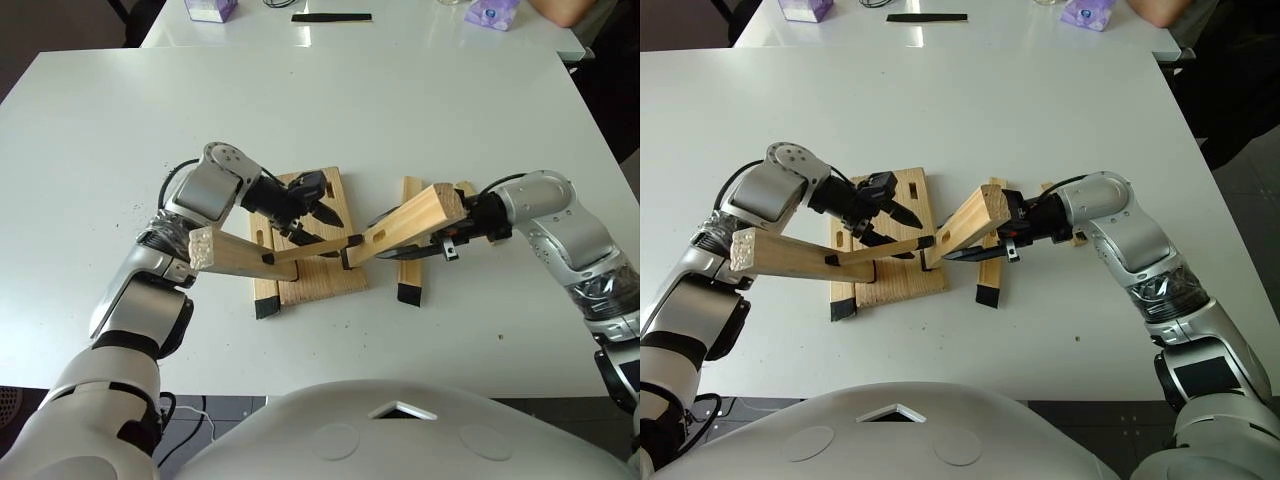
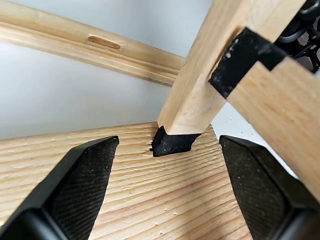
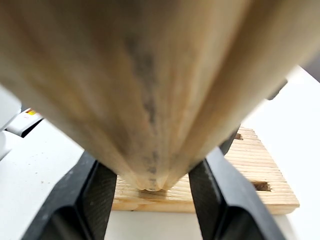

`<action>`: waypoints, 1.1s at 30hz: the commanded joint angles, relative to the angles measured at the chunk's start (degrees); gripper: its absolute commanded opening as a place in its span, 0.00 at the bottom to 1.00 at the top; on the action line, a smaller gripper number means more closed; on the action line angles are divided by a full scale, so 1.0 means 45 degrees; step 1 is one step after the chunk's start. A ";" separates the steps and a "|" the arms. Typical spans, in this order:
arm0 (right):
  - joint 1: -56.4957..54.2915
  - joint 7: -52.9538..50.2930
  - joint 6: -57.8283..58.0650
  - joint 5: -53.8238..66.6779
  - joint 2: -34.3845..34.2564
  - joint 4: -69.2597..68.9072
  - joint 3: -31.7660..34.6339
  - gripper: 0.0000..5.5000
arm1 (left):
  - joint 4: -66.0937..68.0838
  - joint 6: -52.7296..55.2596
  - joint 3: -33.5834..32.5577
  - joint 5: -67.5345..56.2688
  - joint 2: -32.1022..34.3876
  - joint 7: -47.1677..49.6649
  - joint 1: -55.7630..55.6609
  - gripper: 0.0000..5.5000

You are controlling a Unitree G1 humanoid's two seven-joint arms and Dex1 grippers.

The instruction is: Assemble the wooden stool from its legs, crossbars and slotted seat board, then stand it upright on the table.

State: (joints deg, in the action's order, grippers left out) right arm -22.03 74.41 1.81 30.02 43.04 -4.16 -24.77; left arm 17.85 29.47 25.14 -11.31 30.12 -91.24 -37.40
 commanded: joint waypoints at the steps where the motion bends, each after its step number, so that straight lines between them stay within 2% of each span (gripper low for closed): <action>1: 0.0336 0.0281 0.0696 -0.2724 0.0604 0.0968 -0.1121 0.36 | -0.1310 0.0514 -0.0364 -0.0960 -0.0010 -0.0205 -0.0008 0.69; 18: 0.0196 0.0388 0.0583 -0.2829 0.0653 0.1193 -0.1160 0.36 | -0.1918 0.1040 -0.1297 -0.1557 0.0242 -0.0165 0.0171 0.69; 33: 0.0232 0.0369 0.0328 -0.2964 0.0608 0.1229 -0.1318 0.36 | -0.1197 -0.1616 0.0302 0.0363 0.0775 -0.0024 0.1266 0.69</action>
State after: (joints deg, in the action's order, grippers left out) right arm -23.25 75.61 0.18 30.03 42.75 -2.44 -25.66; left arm 12.02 24.36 23.86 -11.25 33.32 -90.26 -33.11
